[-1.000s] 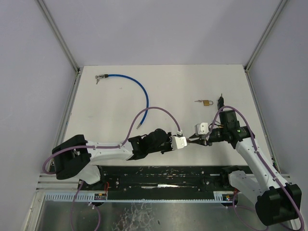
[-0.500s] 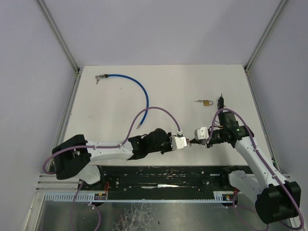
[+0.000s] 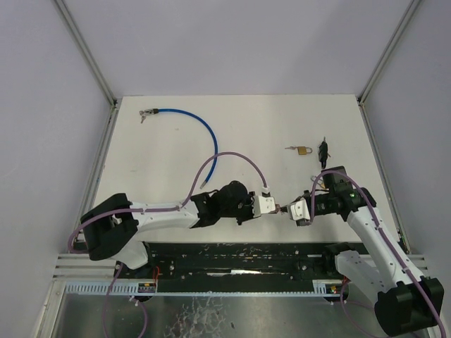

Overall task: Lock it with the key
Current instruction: Lock the lock.

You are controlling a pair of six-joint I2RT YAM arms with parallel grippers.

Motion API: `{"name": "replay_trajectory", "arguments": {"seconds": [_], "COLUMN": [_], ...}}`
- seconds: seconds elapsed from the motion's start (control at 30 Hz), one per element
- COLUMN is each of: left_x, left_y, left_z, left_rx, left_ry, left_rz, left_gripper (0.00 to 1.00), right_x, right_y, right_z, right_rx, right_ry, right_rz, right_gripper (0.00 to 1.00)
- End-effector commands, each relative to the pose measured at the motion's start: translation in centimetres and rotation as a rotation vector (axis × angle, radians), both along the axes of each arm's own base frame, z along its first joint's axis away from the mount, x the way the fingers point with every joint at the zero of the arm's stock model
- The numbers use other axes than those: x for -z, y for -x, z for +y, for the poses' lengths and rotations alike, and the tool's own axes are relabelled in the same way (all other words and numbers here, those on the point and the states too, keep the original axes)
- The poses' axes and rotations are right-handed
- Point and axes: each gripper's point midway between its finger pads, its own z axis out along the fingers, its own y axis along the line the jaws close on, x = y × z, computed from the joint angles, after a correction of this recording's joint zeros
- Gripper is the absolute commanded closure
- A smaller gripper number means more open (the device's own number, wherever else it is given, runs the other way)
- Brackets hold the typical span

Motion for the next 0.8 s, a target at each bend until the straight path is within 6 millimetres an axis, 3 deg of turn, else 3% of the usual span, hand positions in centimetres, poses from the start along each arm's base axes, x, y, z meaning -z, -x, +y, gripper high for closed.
{"name": "replay_trajectory", "arguments": {"seconds": [0.0,0.27,0.43,0.67,0.77], "left_x": [-2.0,-3.5,-3.7,-5.9,-5.9], "left_y": [0.8,1.4,0.6,0.6,0.8], "left_z": [-1.3,-2.5,-2.6,-1.8,-1.6], "left_rx": [0.075,0.146,0.152,0.237,0.272], "left_ry": [0.083,0.127,0.126,0.238,0.248], "left_rz": [0.075,0.103,0.109,0.185,0.234], "left_gripper": [1.00,1.00,1.00,1.00,1.00], "right_x": [0.0,0.5,-0.3,-0.1,-0.2], "right_y": [0.3,0.6,0.5,0.4,0.8], "right_z": [0.0,0.6,1.2,0.6,0.7], "right_rx": [-0.030,-0.020,0.022,-0.032,-0.062], "right_ry": [0.008,-0.024,-0.066,-0.023,-0.028], "right_rz": [-0.039,0.066,0.171,0.006,-0.017], "right_gripper": [1.00,1.00,1.00,1.00,1.00]}}
